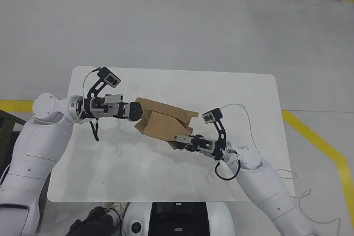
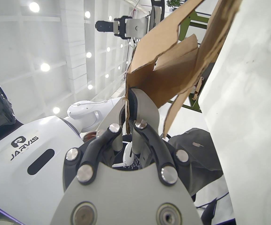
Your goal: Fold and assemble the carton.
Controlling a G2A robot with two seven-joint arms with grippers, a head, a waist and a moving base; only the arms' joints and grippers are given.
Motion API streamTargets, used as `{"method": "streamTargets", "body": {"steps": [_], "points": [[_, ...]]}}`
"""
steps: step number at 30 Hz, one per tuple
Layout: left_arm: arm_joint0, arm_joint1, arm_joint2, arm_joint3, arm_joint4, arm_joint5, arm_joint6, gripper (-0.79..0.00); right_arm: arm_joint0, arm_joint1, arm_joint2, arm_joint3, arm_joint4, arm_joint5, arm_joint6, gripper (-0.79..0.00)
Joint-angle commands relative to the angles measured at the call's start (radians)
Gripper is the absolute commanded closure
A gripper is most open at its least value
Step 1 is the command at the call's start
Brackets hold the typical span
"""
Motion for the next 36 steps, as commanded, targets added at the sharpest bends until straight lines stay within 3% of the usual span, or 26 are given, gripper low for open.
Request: {"method": "streamTargets", "body": {"steps": [1, 23, 36], "points": [[0.006, -0.001, 0.002, -0.008, 0.005, 0.005, -0.004, -0.785, 0.001, -0.002, -0.006, -0.002, -0.004, -0.001, -0.010, 0.000], [0.034, -0.005, -0.007, 0.005, 0.081, 0.019, -0.058, -0.785, 0.014, -0.018, -0.034, -0.026, 0.042, 0.009, 0.005, 0.000], [0.051, -0.001, -0.015, -0.022, 0.069, 0.037, -0.067, -0.785, 0.015, -0.020, -0.025, -0.004, -0.022, -0.019, -0.040, 0.000]]}}
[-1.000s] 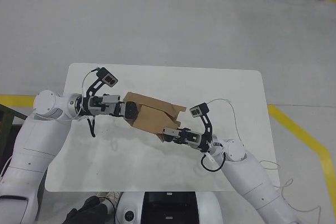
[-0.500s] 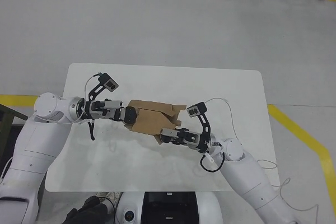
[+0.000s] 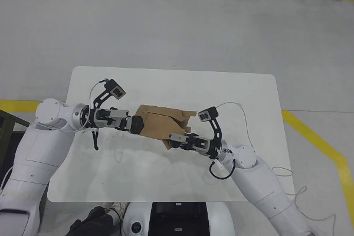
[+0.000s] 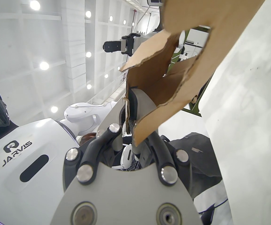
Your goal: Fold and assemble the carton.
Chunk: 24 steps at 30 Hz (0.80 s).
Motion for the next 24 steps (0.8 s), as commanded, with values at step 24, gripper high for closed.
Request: {"method": "streamTargets", "body": {"steps": [24], "points": [[-0.017, 0.003, 0.051, 0.033, 0.027, 0.004, 0.000, -0.785, 0.010, -0.020, -0.040, 0.018, 0.074, -0.022, 0.053, 0.000]]}}
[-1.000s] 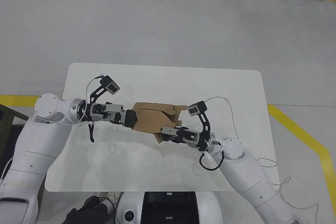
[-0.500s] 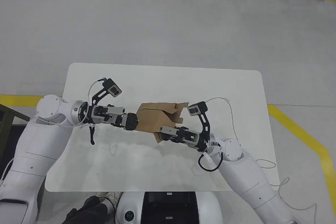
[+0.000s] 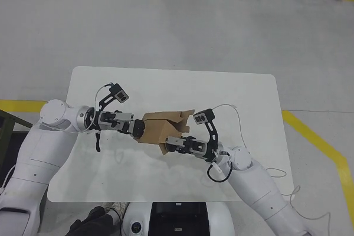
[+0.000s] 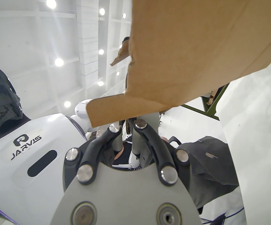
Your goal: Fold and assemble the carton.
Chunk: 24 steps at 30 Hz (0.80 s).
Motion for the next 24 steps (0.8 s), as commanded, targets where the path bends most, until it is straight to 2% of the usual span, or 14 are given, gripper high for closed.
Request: {"method": "streamTargets", "body": {"steps": [1, 15, 24], "points": [[0.001, -0.001, 0.002, 0.002, -0.013, 0.005, 0.000, -0.785, 0.001, 0.001, 0.001, 0.001, -0.011, 0.012, 0.004, 0.000], [-0.004, -0.010, -0.027, 0.033, -0.106, 0.040, 0.022, -0.785, -0.023, 0.011, 0.016, 0.000, -0.104, 0.075, -0.019, 0.000], [0.005, -0.015, -0.025, 0.020, -0.143, 0.089, 0.000, -0.785, -0.025, 0.012, 0.019, -0.007, -0.133, 0.090, -0.040, 0.000]]}}
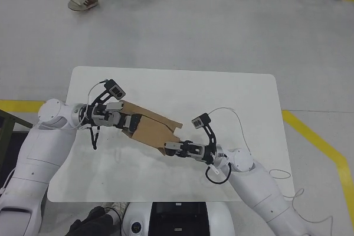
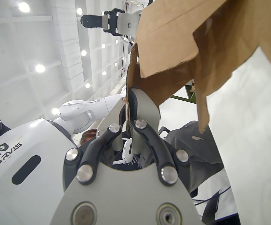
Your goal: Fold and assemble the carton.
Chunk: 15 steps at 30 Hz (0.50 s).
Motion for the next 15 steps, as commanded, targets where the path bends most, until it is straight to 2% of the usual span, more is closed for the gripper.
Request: {"method": "streamTargets", "body": {"steps": [1, 5, 15], "points": [[0.002, -0.001, 0.000, -0.004, -0.010, 0.010, 0.000, -0.785, 0.000, 0.000, 0.000, -0.001, -0.003, 0.002, -0.005, 0.000], [0.005, 0.001, 0.003, -0.022, -0.001, 0.022, 0.000, -0.785, 0.002, 0.000, 0.004, 0.001, -0.013, 0.004, -0.018, 0.000], [0.034, 0.026, 0.025, -0.100, 0.060, -0.024, 0.000, -0.785, 0.010, 0.000, 0.011, 0.003, -0.019, 0.011, -0.031, 0.000]]}}
